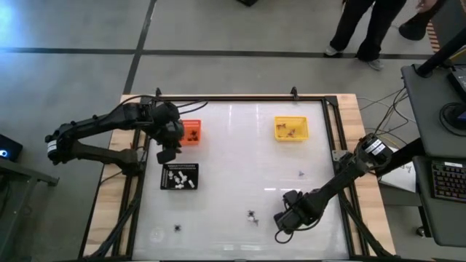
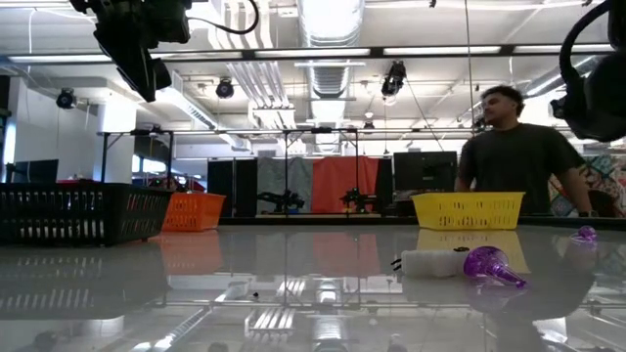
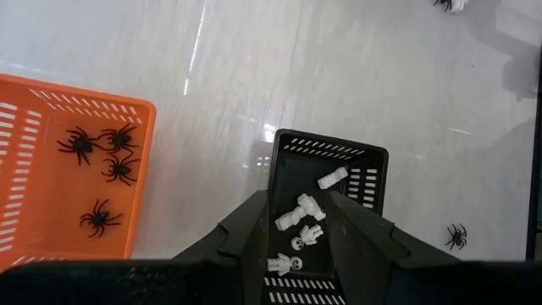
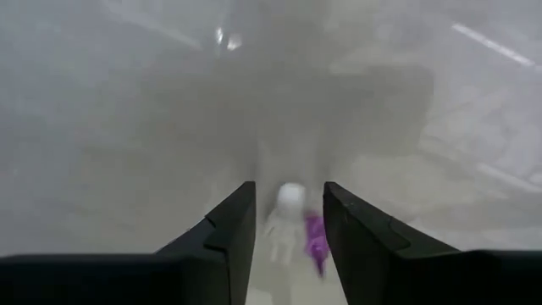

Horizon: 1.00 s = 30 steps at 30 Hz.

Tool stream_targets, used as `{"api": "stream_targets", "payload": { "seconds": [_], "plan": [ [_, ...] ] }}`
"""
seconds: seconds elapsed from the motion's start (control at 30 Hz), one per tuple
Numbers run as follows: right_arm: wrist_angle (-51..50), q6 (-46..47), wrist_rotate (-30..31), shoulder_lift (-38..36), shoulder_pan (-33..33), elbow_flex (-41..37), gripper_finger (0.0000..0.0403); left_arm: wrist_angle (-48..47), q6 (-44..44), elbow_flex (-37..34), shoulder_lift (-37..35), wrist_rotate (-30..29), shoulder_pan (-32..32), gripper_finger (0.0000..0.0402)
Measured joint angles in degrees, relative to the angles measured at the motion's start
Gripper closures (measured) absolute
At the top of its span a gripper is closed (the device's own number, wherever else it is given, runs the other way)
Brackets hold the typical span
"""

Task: Sort Halloween decoration
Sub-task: Put the white skeleton toy into the black bin

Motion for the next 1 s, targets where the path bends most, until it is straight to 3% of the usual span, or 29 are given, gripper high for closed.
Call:
{"api": "stream_targets", "payload": {
  "seconds": [0.27, 0.53, 0.77, 1.0],
  "plan": [
    [2.7, 1.4, -1.1, 0.0, 0.0, -1.4, 0.0307, 0.2, 0.0, 0.0, 0.0, 0.0, 0.0, 0.0299],
    [2.9, 4.3, -2.0, -0.2, 0.0, -2.4, 0.0384, 0.2, 0.0, 0.0, 0.0, 0.0, 0.0, 0.0299],
    [2.0, 4.4, -1.7, 0.1, -0.2, -0.4, 0.0388, 0.2, 0.0, 0.0, 0.0, 0.0, 0.0, 0.0299],
    [2.2, 3.9, 8.0, 0.0, -2.3, 4.1, 0.0389, 0.2, 0.1, 0.0, 0.0, 0.0, 0.0, 0.0299]
  ]
}}
